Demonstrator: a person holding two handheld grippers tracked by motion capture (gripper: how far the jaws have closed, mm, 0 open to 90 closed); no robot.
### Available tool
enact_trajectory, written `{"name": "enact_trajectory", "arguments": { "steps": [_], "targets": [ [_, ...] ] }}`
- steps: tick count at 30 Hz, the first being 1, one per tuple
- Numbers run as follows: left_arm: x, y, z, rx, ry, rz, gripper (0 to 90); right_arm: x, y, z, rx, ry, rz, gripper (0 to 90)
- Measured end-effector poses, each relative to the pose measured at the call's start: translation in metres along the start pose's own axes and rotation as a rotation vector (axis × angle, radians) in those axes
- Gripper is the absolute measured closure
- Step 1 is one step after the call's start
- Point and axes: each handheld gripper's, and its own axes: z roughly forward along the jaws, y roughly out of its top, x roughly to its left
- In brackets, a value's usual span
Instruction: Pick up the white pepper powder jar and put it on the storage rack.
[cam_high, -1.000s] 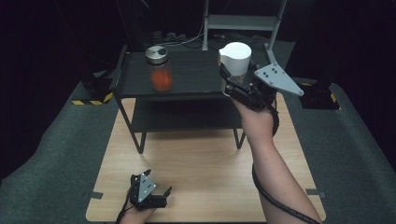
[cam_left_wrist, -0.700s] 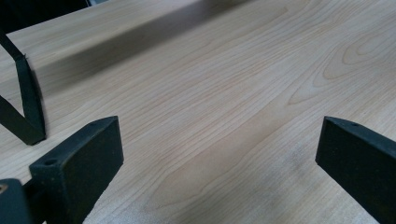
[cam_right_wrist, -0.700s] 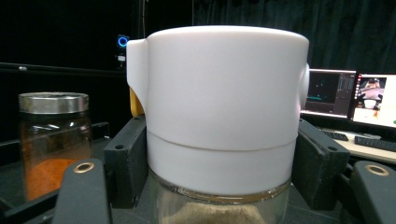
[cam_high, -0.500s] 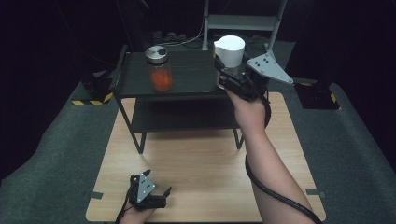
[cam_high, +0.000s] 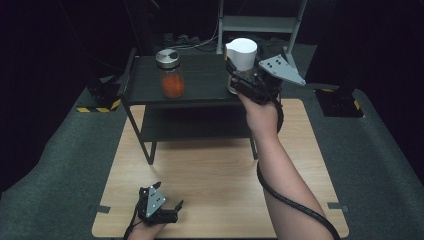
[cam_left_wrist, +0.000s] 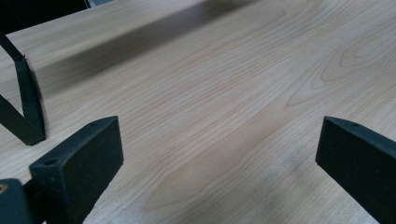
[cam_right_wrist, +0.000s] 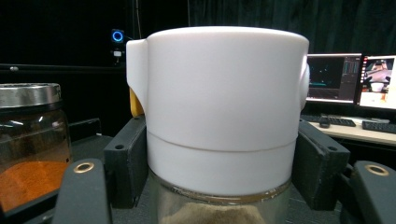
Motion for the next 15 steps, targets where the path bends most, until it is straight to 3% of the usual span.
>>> {"name": "enact_trajectory", "arguments": {
  "steps": [15],
  "targets": [
    [0.0005, -0.0001, -0.0003, 0.0, -0.003, 0.001, 0.9, 0.0003, -0.0015, 0.0028, -0.005, 0.005, 0.008, 30.0]
  ]
}}
